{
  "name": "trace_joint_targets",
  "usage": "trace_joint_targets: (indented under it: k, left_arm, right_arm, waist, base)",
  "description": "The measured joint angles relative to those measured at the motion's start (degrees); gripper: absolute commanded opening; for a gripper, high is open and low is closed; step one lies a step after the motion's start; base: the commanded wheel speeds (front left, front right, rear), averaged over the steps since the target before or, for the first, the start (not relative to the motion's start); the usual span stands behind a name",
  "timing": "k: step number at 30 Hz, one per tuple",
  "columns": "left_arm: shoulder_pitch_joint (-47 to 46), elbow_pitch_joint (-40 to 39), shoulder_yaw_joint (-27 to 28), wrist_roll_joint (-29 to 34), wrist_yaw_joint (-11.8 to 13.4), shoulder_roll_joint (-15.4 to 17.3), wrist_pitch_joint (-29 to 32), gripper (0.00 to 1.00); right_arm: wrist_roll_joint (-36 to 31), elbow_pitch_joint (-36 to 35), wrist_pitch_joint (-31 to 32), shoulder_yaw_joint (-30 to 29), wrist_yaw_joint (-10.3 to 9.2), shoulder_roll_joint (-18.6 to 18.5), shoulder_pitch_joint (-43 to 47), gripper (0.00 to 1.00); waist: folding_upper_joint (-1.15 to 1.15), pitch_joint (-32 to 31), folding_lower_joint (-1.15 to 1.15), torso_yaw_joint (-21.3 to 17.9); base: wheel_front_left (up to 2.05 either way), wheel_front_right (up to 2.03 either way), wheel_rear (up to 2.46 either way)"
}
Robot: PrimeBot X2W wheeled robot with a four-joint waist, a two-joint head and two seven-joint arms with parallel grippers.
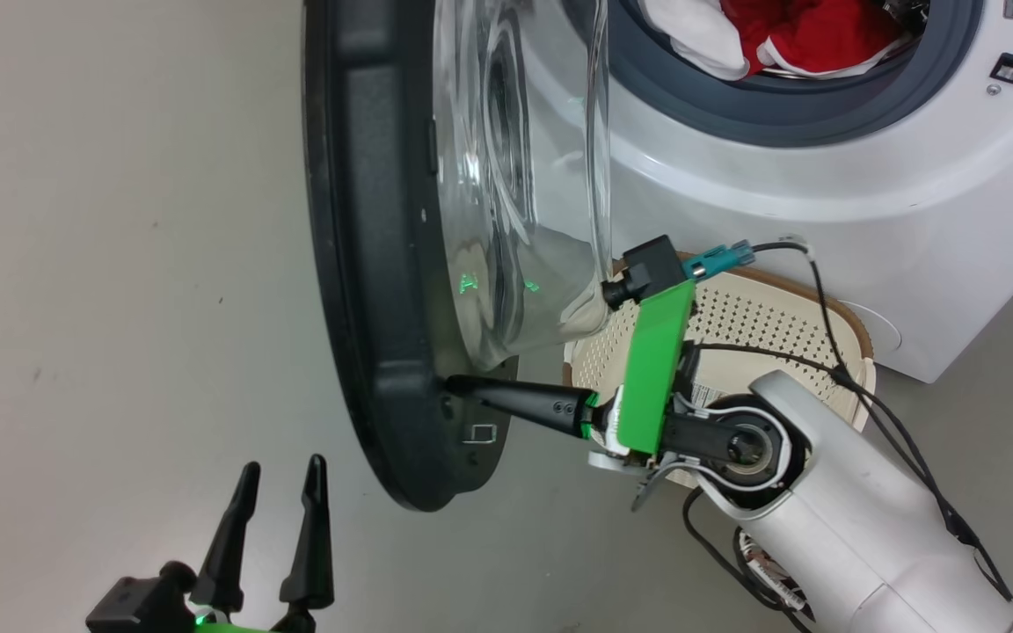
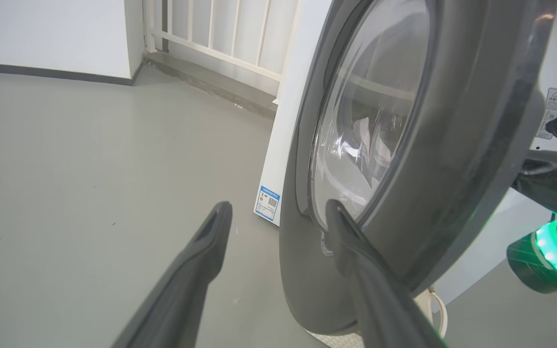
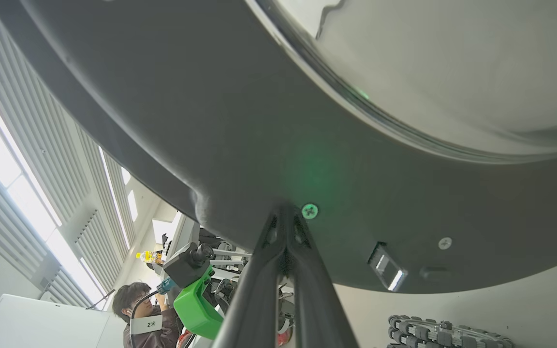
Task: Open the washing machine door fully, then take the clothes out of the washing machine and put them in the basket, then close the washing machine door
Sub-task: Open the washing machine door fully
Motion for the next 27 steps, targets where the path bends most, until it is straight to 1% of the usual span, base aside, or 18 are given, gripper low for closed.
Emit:
trace_joint_targets:
  k: [1, 9, 18, 19, 22, 23, 24, 27]
  left_arm:
    - [0.13, -0.22, 0.19, -0.01, 0.48, 0.0, 0.0, 1.0]
    - [0.61, -1.34, 0.47, -0.55, 1.12, 0.0, 0.0, 1.0]
    - [0.61, -1.32, 0.51, -0.79, 1.24, 0.0, 0.0, 1.0]
    - [0.61, -1.22, 0.51, -0.79, 1.21, 0.0, 0.0, 1.0]
    - [0.58, -0.46, 0.52, -0.75, 0.73, 0.0, 0.0, 1.0]
    - [0.56, -0.08, 0.56, -0.74, 0.32, 0.01, 0.01, 1.0]
    - [0.52, 0.31, 0.56, -0.62, 0.13, 0.0, 0.0, 1.0]
    - [0.41, 1.48, 0.75, 0.03, -0.86, 0.0, 0.0, 1.0]
  right_arm:
    - [0.86, -0.01, -0.12, 1.09, 0.0, -0.01, -0.44, 0.0]
    - [3.34, 0.32, -2.08, 4.72, 0.0, 0.0, -2.66, 0.0]
    - [3.09, 0.77, -3.6, 5.21, 0.0, 0.1, -3.15, 0.0]
    - [2.43, 0.88, -4.02, 5.0, 0.0, 0.19, -3.14, 0.09]
    - [0.08, 0.9, -5.13, 4.22, 0.0, 0.11, -2.91, 0.49]
    - [-0.23, 0.86, -5.63, 3.85, 0.0, -0.04, -2.66, 0.86]
    - [-0.54, 0.76, -5.97, 3.42, 0.0, -0.3, -2.15, 1.0]
    - [-2.79, 0.55, -7.93, 2.47, 0.0, -1.93, 0.07, 1.0]
  waist:
    - [0.0, 0.06, 0.0, 0.09]
    - [0.0, 0.55, 0.0, 0.31]
    - [0.0, 0.26, 0.0, 0.18]
    - [0.0, 0.12, 0.0, 0.13]
    - [0.0, -0.36, 0.0, -0.04]
    - [0.0, -0.53, 0.0, -0.11]
    - [0.0, -0.7, 0.0, -0.17]
    - [0.0, -1.25, 0.0, -0.38]
  base:
    - [0.0, 0.0, 0.0]
    - [-0.01, -0.01, -0.01]
    - [0.0, 0.0, 0.0]
    - [0.0, 0.0, 0.0]
    - [0.0, 0.0, 0.0]
    - [0.0, 0.0, 0.0]
    - [0.0, 0.0, 0.0]
    - [0.0, 0.0, 0.0]
